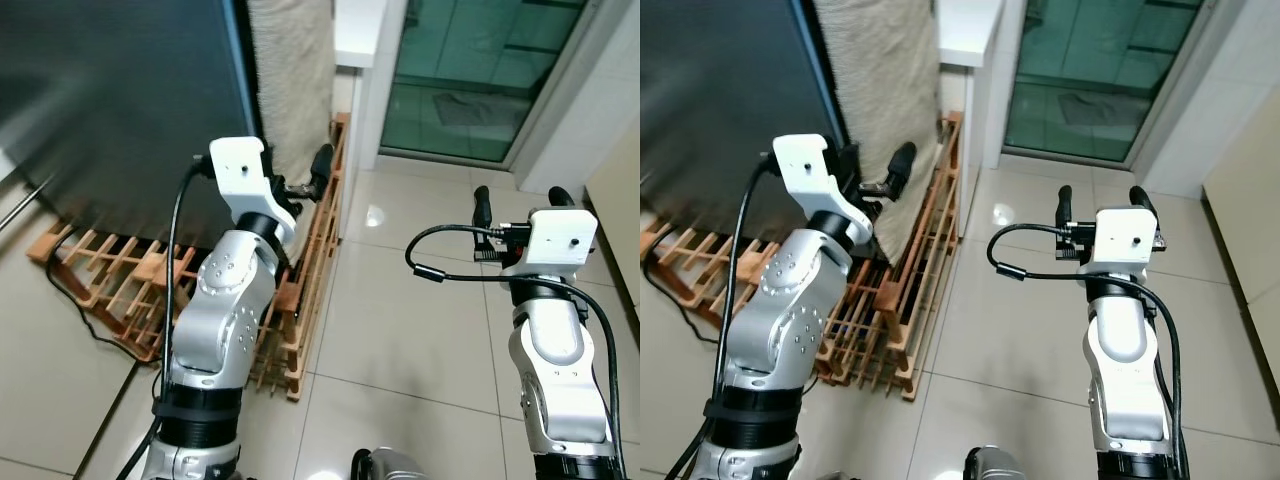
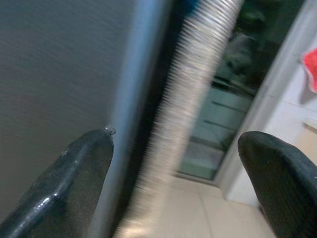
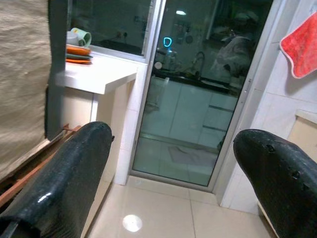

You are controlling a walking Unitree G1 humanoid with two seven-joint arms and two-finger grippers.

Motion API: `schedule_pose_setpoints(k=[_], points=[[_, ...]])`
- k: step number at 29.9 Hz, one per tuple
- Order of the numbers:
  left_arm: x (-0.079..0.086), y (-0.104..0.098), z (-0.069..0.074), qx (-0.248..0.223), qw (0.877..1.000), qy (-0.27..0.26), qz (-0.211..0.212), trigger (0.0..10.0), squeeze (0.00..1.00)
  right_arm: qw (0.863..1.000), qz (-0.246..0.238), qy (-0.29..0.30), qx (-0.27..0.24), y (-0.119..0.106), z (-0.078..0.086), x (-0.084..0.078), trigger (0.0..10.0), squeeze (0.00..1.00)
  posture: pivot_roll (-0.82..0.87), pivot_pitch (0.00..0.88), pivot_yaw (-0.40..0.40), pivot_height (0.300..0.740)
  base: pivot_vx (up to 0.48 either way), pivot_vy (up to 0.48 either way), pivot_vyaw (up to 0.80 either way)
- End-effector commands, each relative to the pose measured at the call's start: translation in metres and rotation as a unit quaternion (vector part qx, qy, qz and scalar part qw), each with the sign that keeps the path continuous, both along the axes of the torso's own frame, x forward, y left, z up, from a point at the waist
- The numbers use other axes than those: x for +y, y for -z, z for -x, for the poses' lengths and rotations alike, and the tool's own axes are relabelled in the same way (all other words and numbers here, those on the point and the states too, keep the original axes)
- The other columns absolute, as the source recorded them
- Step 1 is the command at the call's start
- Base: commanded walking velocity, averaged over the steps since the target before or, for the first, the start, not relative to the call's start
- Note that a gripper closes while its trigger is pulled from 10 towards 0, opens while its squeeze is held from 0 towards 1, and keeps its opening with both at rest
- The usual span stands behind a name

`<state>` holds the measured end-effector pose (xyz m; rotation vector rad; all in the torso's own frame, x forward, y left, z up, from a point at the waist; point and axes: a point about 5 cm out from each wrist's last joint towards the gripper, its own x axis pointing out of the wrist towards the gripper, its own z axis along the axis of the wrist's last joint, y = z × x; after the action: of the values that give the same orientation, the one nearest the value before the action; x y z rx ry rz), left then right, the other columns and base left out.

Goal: Restocking fridge

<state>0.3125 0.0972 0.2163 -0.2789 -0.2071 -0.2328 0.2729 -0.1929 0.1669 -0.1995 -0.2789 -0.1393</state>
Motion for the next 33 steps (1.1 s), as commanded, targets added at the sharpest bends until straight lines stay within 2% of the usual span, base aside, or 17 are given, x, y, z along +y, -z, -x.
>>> schedule_pose_setpoints(k=[1,4,12,17,28,33], points=[[0.000,-0.002,0.000,-0.005,1.000,-0.008,-0.004,10.0,0.00,1.000,-0.001,0.003,-0.001,0.001,0.002,-0.003,10.0,0.00,-0.14,0.084,-0.003,0.740,0.000,0.000,0.00],[0.004,-0.004,-0.002,-0.009,1.000,-0.020,0.000,10.0,0.00,1.000,-0.001,0.003,0.001,0.002,0.003,-0.003,10.0,0.00,-0.14,0.087,-0.002,0.740,0.000,0.000,0.00],[-0.004,-0.002,-0.003,-0.007,1.000,-0.002,0.003,10.0,0.00,1.000,-0.002,0.003,0.003,0.003,0.003,-0.002,10.0,0.00,-0.14,0.090,-0.001,0.740,0.000,0.000,0.00],[-0.020,-0.007,-0.014,-0.013,1.000,0.025,0.013,10.0,0.00,1.000,-0.001,0.001,0.005,0.004,0.003,-0.001,10.0,0.00,-0.16,0.095,0.004,0.740,0.000,0.000,0.00],[-0.029,-0.005,-0.014,-0.008,0.999,0.041,0.014,10.0,0.00,1.000,-0.016,0.006,0.018,0.008,0.002,-0.005,10.0,0.00,-0.16,0.090,0.004,0.740,0.000,0.000,0.00],[-0.033,-0.005,-0.010,-0.002,0.998,0.063,0.023,10.0,0.00,0.999,-0.025,0.007,0.026,0.011,0.000,-0.006,10.0,0.00,-0.15,0.089,0.003,0.740,0.000,0.000,0.00]])
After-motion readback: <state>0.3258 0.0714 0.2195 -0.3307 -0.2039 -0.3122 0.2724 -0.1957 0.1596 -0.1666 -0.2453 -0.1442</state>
